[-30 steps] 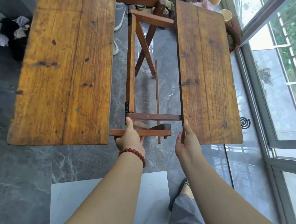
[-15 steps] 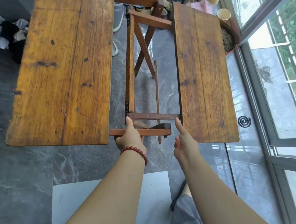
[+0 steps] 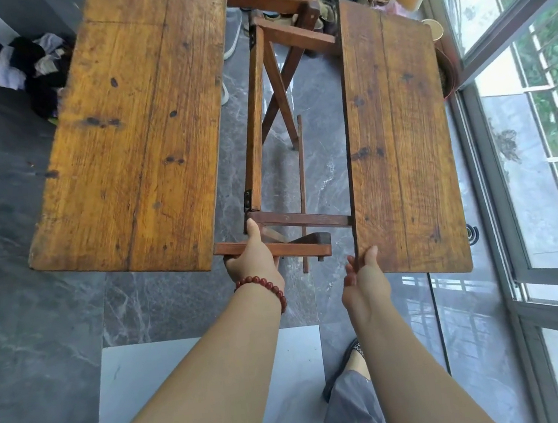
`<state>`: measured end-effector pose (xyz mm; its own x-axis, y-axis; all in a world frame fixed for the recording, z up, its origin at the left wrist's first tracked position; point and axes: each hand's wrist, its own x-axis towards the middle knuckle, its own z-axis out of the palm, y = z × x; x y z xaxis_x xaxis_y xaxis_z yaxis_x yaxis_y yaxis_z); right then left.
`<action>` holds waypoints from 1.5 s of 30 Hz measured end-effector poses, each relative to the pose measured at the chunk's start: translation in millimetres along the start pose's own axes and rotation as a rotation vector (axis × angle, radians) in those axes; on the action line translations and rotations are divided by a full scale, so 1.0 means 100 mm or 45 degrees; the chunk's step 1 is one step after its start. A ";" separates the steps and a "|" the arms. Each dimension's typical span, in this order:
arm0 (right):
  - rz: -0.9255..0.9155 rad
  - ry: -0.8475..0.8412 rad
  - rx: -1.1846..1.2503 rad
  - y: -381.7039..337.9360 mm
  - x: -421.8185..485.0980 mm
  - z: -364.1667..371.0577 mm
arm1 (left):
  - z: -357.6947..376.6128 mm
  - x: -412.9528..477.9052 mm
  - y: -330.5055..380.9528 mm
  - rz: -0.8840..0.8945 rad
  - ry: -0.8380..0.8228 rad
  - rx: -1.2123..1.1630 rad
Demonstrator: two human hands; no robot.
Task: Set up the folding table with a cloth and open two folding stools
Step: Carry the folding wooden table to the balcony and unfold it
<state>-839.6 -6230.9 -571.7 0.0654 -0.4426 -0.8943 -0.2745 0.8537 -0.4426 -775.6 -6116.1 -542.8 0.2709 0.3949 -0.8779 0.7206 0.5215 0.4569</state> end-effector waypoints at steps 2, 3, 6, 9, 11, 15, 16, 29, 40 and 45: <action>-0.030 -0.063 0.077 -0.02 -0.01 0.01 | 0.02 0.02 0.00 0.017 -0.018 -0.004; -0.035 -0.092 0.111 -0.04 -0.02 0.02 | 0.03 0.02 0.00 0.026 -0.037 -0.013; -0.038 -0.132 0.167 -0.05 -0.10 0.08 | 0.07 0.04 -0.04 0.051 -0.073 0.006; -0.021 -0.112 0.155 -0.03 -0.18 0.16 | 0.09 0.06 -0.14 0.069 -0.103 0.019; 0.000 -0.072 0.124 -0.02 -0.20 0.20 | 0.12 0.11 -0.20 0.073 -0.084 0.041; 0.049 -0.079 0.154 0.01 -0.17 0.18 | 0.15 0.11 -0.28 0.080 -0.056 0.068; 0.052 -0.088 0.165 0.01 -0.16 0.19 | 0.16 0.10 -0.30 0.074 -0.061 0.072; -0.105 -0.119 0.264 -0.25 -0.24 0.16 | 0.36 0.10 -0.46 0.008 -0.018 0.044; -0.084 -0.001 -0.197 -0.27 -0.19 0.30 | 0.36 0.14 -0.56 -0.052 -0.011 0.040; -0.086 0.132 -0.313 -0.28 -0.29 0.21 | 0.25 0.18 -0.58 -0.062 -0.031 0.062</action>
<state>-813.4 -6235.6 -534.5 -0.0037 -0.5327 -0.8463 -0.4986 0.7346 -0.4602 -796.4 -6158.2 -589.1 0.2497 0.3514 -0.9023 0.7632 0.5020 0.4068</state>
